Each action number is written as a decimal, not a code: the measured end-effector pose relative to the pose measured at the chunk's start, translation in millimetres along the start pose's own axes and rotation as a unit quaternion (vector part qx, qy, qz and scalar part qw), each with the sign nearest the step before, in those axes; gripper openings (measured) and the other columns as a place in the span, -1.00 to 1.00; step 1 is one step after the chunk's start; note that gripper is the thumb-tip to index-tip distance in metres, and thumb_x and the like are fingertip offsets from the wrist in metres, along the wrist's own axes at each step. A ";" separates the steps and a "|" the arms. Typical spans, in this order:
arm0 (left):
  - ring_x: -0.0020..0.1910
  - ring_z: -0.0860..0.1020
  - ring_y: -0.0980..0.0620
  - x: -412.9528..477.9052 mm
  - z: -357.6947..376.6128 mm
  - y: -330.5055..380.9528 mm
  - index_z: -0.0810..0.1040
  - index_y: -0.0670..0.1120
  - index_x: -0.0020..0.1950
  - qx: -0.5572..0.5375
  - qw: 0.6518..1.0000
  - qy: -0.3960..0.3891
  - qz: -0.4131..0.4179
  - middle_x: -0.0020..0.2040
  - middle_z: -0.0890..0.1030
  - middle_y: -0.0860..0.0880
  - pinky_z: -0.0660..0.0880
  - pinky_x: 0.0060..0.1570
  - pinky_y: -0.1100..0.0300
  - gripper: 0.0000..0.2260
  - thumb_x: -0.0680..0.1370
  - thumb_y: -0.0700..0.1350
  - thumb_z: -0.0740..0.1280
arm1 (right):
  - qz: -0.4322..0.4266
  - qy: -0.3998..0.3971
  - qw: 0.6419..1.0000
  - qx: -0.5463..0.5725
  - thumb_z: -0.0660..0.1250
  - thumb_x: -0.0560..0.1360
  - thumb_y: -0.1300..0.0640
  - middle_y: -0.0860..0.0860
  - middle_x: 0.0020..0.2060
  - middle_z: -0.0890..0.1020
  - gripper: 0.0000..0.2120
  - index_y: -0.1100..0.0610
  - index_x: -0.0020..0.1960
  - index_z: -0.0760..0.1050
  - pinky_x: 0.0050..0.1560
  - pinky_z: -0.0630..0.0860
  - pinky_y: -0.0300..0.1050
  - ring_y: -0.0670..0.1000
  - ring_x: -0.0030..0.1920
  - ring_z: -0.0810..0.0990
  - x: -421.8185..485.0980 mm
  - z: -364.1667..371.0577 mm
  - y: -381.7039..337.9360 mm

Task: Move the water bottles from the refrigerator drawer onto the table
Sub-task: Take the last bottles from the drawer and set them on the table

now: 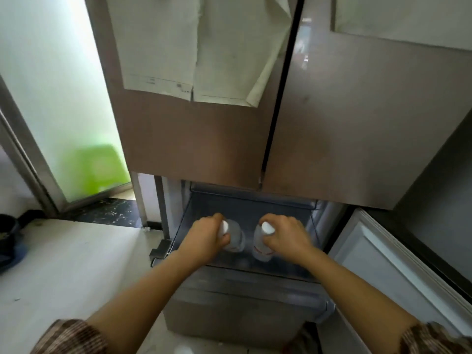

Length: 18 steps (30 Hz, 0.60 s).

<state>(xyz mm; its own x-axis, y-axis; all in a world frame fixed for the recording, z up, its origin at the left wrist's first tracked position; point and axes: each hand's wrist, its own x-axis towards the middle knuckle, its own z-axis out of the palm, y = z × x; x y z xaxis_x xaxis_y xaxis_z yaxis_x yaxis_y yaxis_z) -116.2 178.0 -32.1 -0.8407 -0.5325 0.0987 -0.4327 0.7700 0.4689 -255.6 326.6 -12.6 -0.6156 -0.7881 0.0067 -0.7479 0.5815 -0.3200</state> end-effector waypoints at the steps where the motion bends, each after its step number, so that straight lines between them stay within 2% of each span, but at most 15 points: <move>1: 0.03 0.58 -0.12 -9.2 -11.7 -5.7 0.48 -0.14 0.19 -0.010 1.000 0.019 -0.002 0.08 0.61 -0.13 0.51 0.07 0.04 -0.70 0.52 -0.03 0.33 | -0.006 0.004 1.000 0.004 0.32 0.44 0.13 0.03 0.08 0.64 -0.64 -0.09 0.21 0.51 -0.13 0.46 -0.09 0.15 0.07 0.58 -2.6 -3.6 -12.9; 6: -0.13 0.51 0.10 -65.5 -73.4 -31.8 0.50 -0.10 0.21 -0.060 0.990 0.127 -0.010 0.05 0.63 -0.07 0.42 -0.09 0.29 -0.69 0.52 0.00 0.37 | -0.067 0.068 0.993 0.063 0.38 0.37 0.15 0.00 -0.01 0.68 -0.70 -0.08 0.08 0.57 -0.04 0.57 0.03 0.11 0.00 0.61 -21.4 -23.5 -91.0; 11: -0.23 0.45 0.10 -134.7 -138.6 -64.4 0.55 -0.12 0.15 -0.054 0.974 0.220 -0.018 -0.14 0.55 0.02 0.26 -0.32 0.43 -0.72 0.50 -0.02 0.39 | -0.128 0.093 0.983 0.092 0.41 0.37 0.09 -0.04 -0.06 0.66 -0.71 -0.09 0.08 0.57 -0.06 0.58 -0.01 0.05 -0.06 0.60 -45.4 -41.7 -180.0; 13: -0.23 0.46 0.07 -163.4 -161.0 -82.3 0.56 -0.12 0.13 -0.041 0.970 0.237 -0.034 -0.13 0.60 -0.02 0.24 -0.36 0.39 -0.73 0.50 -0.03 0.39 | -0.156 0.078 0.980 0.094 0.42 0.37 0.08 -0.03 -0.04 0.64 -0.70 -0.07 0.10 0.57 -0.06 0.58 -0.01 0.04 -0.05 0.59 -55.8 -38.5 -214.6; 15: -0.20 0.49 0.01 -191.9 -180.3 -104.2 0.57 -0.12 0.09 -0.033 0.966 0.247 -0.068 -0.13 0.62 -0.06 0.22 -0.36 0.26 -0.76 0.48 -0.04 0.39 | -0.184 0.058 0.976 0.098 0.41 0.37 0.10 -0.02 -0.02 0.63 -0.70 -0.06 0.10 0.56 -0.05 0.58 0.01 0.06 -0.04 0.59 -66.7 -26.0 -248.6; 18: -0.22 0.49 -0.06 -239.3 -201.9 -142.6 0.53 -0.10 -0.10 -0.009 0.963 0.240 -0.120 -0.26 0.53 -0.02 0.22 -0.39 0.24 -0.85 0.45 -0.04 0.38 | -0.220 0.010 0.969 0.112 0.40 0.39 0.12 -0.05 -0.03 0.57 -0.69 -0.05 0.12 0.55 -0.02 0.58 0.00 0.05 -0.03 0.57 -82.2 3.9 -299.9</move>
<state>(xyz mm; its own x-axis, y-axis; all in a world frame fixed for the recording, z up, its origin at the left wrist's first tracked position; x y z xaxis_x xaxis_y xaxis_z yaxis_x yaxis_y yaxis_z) 212.4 124.6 54.7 -0.4685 -0.7985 0.3780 -0.5859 0.6011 0.5435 20.4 216.2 79.2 -0.2567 -0.9441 0.2068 -0.8674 0.1307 -0.4802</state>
